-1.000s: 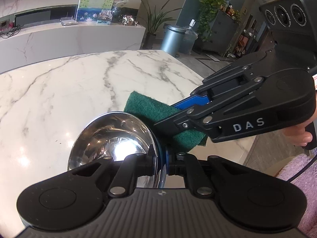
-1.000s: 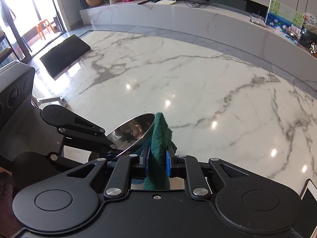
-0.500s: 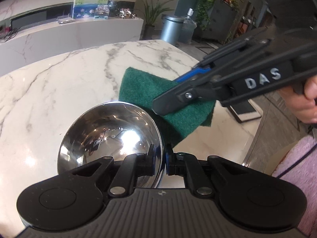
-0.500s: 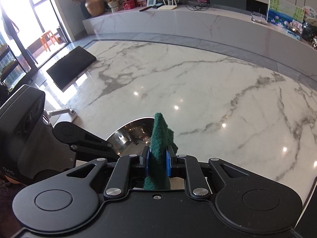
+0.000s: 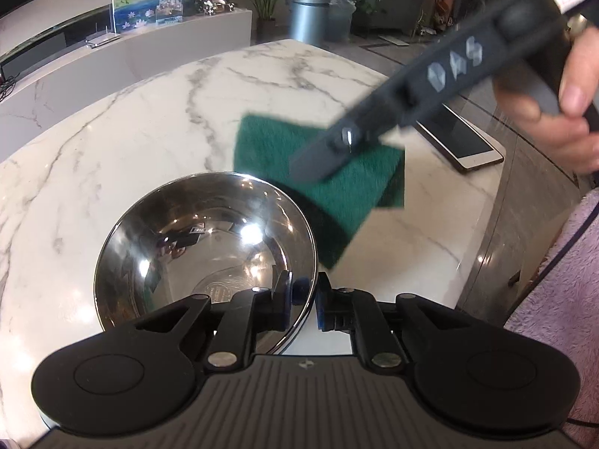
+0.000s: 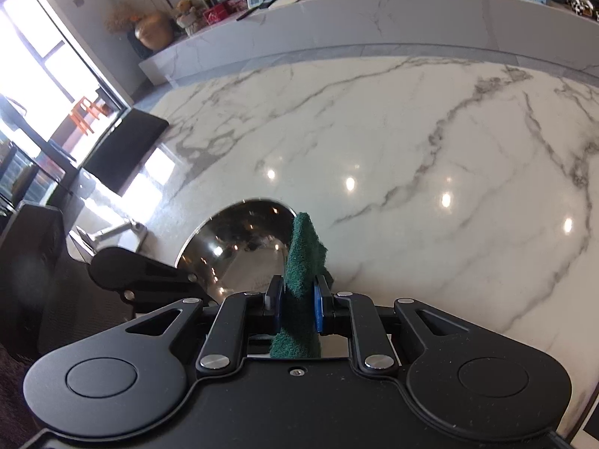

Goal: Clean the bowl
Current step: 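Scrub the bowl's outer wall with the pad in the right gripper while the left gripper holds the bowl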

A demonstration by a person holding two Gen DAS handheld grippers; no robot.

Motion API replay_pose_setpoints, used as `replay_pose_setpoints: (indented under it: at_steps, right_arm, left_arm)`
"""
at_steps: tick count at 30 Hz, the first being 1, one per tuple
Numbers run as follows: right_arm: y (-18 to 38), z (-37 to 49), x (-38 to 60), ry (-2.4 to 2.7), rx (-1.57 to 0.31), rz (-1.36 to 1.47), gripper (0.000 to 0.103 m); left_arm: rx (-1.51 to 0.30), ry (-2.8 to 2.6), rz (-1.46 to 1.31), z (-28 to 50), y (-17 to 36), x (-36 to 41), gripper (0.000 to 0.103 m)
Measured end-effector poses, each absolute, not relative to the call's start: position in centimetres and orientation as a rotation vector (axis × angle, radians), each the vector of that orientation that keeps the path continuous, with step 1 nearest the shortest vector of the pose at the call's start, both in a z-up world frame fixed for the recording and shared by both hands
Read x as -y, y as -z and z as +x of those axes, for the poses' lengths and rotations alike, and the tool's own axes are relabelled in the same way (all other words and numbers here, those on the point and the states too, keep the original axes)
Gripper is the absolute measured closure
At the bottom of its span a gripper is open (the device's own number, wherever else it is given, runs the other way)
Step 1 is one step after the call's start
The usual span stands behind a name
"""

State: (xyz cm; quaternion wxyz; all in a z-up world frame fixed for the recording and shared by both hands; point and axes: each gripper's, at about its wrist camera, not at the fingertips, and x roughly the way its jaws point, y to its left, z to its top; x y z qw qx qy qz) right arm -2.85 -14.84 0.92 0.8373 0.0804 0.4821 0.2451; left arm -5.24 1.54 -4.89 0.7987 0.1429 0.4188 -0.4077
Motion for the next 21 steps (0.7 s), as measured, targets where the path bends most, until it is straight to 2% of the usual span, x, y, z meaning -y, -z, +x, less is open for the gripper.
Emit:
replay_pose_setpoints:
  at_steps: [5, 14, 19, 21]
  right_arm:
    - [-1.0, -1.9, 15.4, -0.497, -1.024, 0.195, 0.088]
    - [4.3, -0.7, 18.2, -0.5, -1.141, 0.493, 0.088]
    - [5.3, -0.7, 18.8, -0.504, -1.15, 0.551, 0.088]
    - [5.4, -0.8, 18.8, -0.504, -1.151, 0.552, 0.088]
  left_arm:
    - [-0.911, 0.884, 0.317, -5.2, 5.1, -1.8, 0.091]
    - [-0.957, 0.911, 0.365, -5.1, 5.5, -2.3, 0.087]
    - [-0.966, 0.917, 0.346, -5.0, 5.2, -2.1, 0.087]
    - [-0.941, 0.929, 0.335, -5.2, 4.7, -1.7, 0.082]
